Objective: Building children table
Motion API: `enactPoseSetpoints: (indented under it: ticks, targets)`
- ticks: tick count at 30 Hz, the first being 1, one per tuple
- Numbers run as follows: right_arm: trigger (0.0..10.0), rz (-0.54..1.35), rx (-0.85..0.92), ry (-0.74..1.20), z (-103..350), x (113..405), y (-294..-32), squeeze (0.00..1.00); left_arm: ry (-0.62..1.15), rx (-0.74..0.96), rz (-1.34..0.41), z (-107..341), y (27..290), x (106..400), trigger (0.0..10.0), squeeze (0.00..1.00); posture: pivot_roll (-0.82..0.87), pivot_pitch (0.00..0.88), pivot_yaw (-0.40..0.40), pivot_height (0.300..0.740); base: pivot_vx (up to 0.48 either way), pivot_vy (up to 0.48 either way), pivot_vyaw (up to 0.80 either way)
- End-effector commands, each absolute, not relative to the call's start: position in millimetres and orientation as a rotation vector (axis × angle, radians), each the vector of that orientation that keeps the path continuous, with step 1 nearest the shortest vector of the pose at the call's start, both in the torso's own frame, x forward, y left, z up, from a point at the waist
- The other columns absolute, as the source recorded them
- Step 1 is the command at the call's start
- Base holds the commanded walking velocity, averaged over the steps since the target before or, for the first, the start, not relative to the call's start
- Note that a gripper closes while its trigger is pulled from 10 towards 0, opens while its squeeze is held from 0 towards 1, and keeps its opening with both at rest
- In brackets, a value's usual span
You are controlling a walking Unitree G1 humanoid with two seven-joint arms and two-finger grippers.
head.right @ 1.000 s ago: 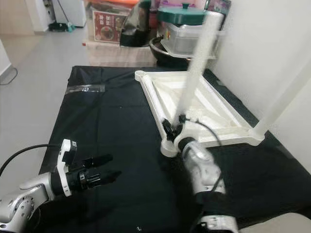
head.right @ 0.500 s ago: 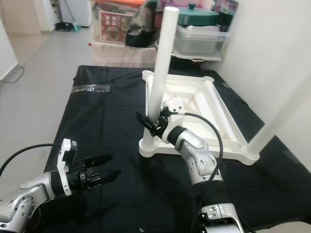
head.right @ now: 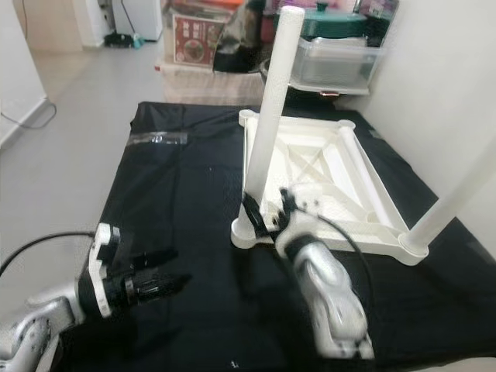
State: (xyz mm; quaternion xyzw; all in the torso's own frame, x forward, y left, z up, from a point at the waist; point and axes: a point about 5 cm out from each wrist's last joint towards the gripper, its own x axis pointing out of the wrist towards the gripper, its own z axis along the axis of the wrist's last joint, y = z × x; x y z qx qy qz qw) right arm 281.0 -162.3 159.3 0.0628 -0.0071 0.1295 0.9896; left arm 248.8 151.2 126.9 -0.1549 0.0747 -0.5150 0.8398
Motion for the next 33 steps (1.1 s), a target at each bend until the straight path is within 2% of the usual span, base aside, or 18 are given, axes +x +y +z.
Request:
enactPoseSetpoints:
  ticks: [1,3,7,9,10,11,13,16,18,23,25,27,28,33]
  targets:
    - [10.0,0.083,0.085,0.055,148.8,271.2,-184.7,1.0,0.165,-0.327,-1.091,127.9,153.9,245.2,10.0,0.0,0.02,0.0,-0.074,0.74,0.0,0.0,0.0]
    - [10.0,-0.03,0.058,0.096,141.5,268.6,-199.2,1.0,0.166,-0.324,-1.087,128.1,154.0,244.4,10.0,0.0,0.02,0.0,-0.074,0.74,0.0,0.0,0.0]
    - [10.0,0.004,0.061,0.102,141.0,264.5,-197.5,1.0,0.165,-0.317,-1.079,128.0,154.3,244.0,10.0,0.0,0.02,0.0,-0.075,0.74,0.0,0.0,0.0]
    - [10.0,0.213,0.037,0.08,149.1,249.8,-176.4,1.0,0.162,-0.316,-1.062,127.8,156.1,243.1,10.0,0.0,0.02,0.0,-0.069,0.74,0.0,0.0,0.0]
    - [10.0,0.213,0.037,0.08,149.1,249.8,-176.4,1.0,0.162,-0.316,-1.062,127.8,156.1,243.1,10.0,0.0,0.02,0.0,-0.069,0.74,0.0,0.0,0.0]
    - [10.0,0.428,0.0,0.072,153.9,231.4,-156.5,1.0,0.157,-0.301,-1.033,127.8,157.6,242.5,10.0,0.0,0.01,0.0,-0.06,0.74,0.0,0.0,0.0]
    - [10.0,0.428,0.0,0.072,153.9,231.4,-156.5,1.0,0.157,-0.301,-1.033,127.8,157.6,242.5,10.0,0.0,0.01,0.0,-0.06,0.74,0.0,0.0,0.0]
    - [10.0,0.716,-0.038,0.146,148.8,208.0,-140.9,1.0,0.129,-0.256,-0.912,126.4,161.0,245.9,10.0,0.0,0.02,0.0,-0.056,0.74,0.0,0.0,0.0]
    - [10.0,0.761,-0.034,0.158,148.3,207.1,-139.2,1.0,0.12,-0.255,-0.888,126.2,160.8,247.1,10.0,0.0,0.02,0.0,-0.062,0.74,0.0,0.0,0.0]
    - [10.0,0.761,-0.024,0.103,153.3,241.0,-124.7,1.0,0.102,-0.263,-0.869,126.2,158.7,250.6,10.0,0.0,0.05,0.0,-0.08,0.74,0.0,0.0,0.0]
    - [10.0,0.765,-0.034,0.088,155.3,246.1,-120.6,1.0,0.102,-0.263,-0.87,126.3,158.3,250.9,10.0,0.0,0.05,0.0,-0.08,0.74,0.0,0.0,0.0]
    - [10.0,0.676,-0.064,0.033,162.8,276.8,-107.0,1.0,0.102,-0.26,-0.871,125.9,156.3,252.4,10.0,0.0,0.07,0.0,-0.096,0.74,0.0,0.0,0.0]
    - [10.0,0.694,-0.102,-0.005,169.8,290.3,-90.6,1.0,0.102,-0.258,-0.871,125.6,154.9,253.3,10.0,0.0,0.08,0.0,-0.099,0.74,0.0,0.0,0.0]
    - [10.0,0.779,-0.154,-0.061,180.7,295.4,-68.7,1.0,0.1,-0.256,-0.869,125.1,153.9,254.5,10.0,0.0,0.09,0.0,-0.105,0.74,0.0,0.0,0.0]
